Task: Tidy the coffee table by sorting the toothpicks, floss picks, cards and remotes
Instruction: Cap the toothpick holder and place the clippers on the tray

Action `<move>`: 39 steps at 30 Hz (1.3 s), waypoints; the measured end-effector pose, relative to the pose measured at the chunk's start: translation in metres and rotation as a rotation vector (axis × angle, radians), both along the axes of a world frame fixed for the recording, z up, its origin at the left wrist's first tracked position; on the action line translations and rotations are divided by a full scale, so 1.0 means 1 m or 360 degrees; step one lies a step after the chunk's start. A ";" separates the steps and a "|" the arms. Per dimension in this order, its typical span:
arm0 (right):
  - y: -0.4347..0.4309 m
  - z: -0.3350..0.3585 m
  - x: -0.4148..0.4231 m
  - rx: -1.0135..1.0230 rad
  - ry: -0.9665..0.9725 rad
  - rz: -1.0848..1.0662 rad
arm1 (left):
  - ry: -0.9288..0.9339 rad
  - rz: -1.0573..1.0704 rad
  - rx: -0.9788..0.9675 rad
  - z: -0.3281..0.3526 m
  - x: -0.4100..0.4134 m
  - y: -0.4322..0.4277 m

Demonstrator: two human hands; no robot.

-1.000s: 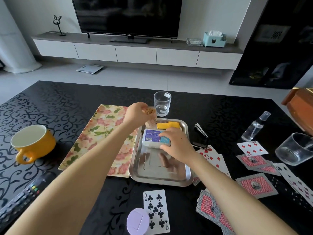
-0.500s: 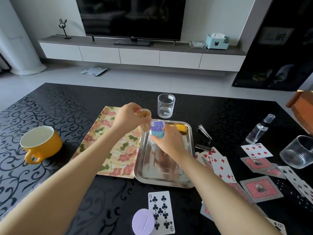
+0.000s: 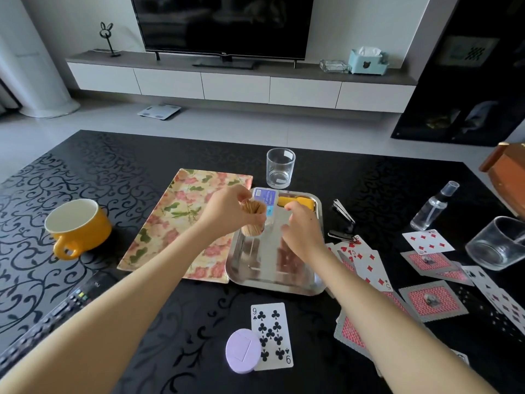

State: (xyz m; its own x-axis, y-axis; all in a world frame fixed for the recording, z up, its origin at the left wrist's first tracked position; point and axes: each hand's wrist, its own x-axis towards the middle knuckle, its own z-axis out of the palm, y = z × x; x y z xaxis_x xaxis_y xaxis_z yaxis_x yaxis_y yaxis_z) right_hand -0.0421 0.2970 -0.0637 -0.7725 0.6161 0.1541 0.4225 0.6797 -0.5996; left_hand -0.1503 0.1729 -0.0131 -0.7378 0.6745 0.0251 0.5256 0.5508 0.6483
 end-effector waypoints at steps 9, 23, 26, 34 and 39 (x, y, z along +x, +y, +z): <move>-0.026 0.010 0.051 0.0069 -0.0217 0.0128 | -0.0022 -0.0013 -0.0140 -0.021 0.026 -0.004; -0.123 -0.005 0.104 0.0303 -0.0637 0.0994 | -0.0098 0.0091 -0.0226 -0.029 0.047 -0.024; -0.117 -0.001 0.104 0.0237 -0.0507 0.0895 | -0.0188 0.0242 -0.0096 -0.037 0.051 -0.015; -0.048 0.032 0.107 -0.0254 0.0094 0.0205 | -0.0305 0.0171 0.0237 -0.045 0.058 -0.015; -0.039 0.046 0.100 -0.0331 0.0213 0.0328 | -0.0135 -0.0175 0.0228 -0.038 0.066 -0.034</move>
State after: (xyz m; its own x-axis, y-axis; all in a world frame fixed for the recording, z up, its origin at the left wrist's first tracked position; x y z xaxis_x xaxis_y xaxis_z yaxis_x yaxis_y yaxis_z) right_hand 0.0575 0.2584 -0.0175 -0.8657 0.4774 0.1503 0.1962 0.6000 -0.7755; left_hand -0.0845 0.1384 -0.0514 -0.6632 0.7453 0.0678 0.5180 0.3918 0.7604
